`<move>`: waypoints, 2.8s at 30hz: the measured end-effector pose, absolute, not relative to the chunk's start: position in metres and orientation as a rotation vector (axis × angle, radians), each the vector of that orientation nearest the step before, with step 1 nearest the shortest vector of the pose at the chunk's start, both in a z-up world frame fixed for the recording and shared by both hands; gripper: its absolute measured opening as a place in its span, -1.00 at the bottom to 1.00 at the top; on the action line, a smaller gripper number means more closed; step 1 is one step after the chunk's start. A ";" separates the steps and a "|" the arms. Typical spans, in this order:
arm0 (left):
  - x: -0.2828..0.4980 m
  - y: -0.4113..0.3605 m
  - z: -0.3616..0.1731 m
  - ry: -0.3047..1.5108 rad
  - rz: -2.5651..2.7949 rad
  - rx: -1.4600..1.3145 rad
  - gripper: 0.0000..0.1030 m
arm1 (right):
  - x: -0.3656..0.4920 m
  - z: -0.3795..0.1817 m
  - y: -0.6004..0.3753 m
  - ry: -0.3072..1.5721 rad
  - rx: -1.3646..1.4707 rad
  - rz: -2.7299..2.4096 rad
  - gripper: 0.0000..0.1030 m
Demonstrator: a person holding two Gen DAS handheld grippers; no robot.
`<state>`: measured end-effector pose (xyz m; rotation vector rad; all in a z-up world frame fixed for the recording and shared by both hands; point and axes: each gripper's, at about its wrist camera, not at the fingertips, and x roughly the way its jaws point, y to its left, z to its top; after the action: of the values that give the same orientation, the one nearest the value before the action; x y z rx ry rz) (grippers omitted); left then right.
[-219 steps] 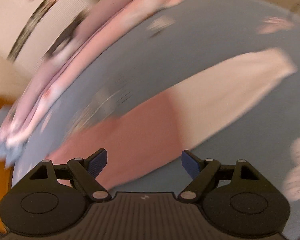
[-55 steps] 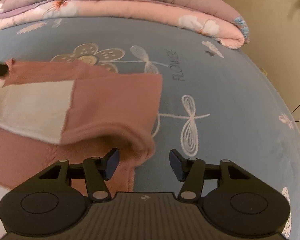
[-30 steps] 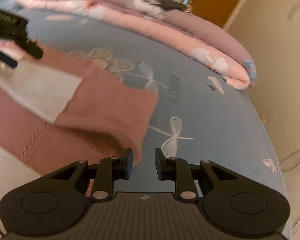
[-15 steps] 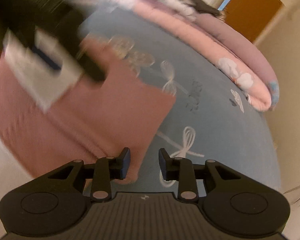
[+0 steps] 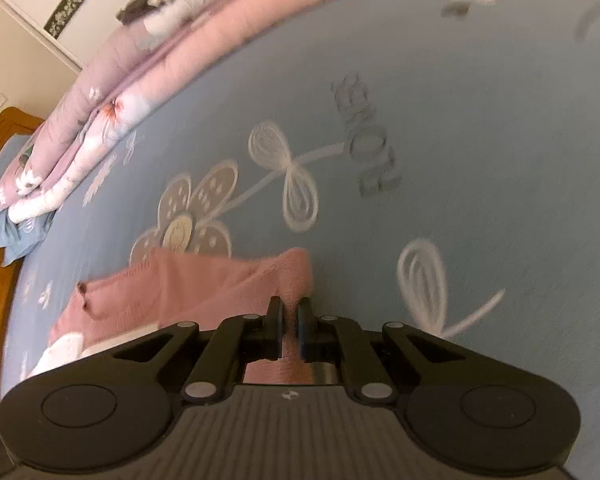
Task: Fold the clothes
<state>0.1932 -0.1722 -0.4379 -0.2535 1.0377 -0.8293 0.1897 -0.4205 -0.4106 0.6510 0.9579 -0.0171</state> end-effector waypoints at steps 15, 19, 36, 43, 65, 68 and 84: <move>0.200 -0.119 -0.426 0.979 -0.690 -0.209 0.98 | 0.138 -0.378 -0.386 0.911 0.443 0.145 -0.52; 0.211 -0.097 -0.442 0.957 -0.645 -0.184 0.98 | 0.123 -0.413 -0.359 1.027 0.245 0.197 -0.60; 0.195 -0.046 -0.439 0.968 -0.534 -0.284 0.96 | 0.121 -0.395 -0.340 0.975 0.250 0.175 -0.33; 0.200 -0.031 -0.413 0.901 -0.483 -0.340 0.95 | 0.120 -0.398 -0.339 0.980 0.262 0.146 -0.22; 0.250 -0.002 -0.433 0.879 -0.360 -0.417 0.95 | 0.149 -0.386 -0.286 0.943 0.291 0.243 -0.15; 0.236 -0.002 -0.413 0.833 -0.422 -0.505 0.96 | 0.142 -0.387 -0.298 0.943 0.332 0.220 -0.15; 0.192 0.024 -0.457 0.890 -0.469 -0.648 0.96 | 0.129 -0.426 -0.352 0.943 0.617 0.131 -0.15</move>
<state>0.1917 0.0237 -0.4571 -0.6476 0.8896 -0.4689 0.1293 -0.3517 -0.4264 0.6170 0.9433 0.1310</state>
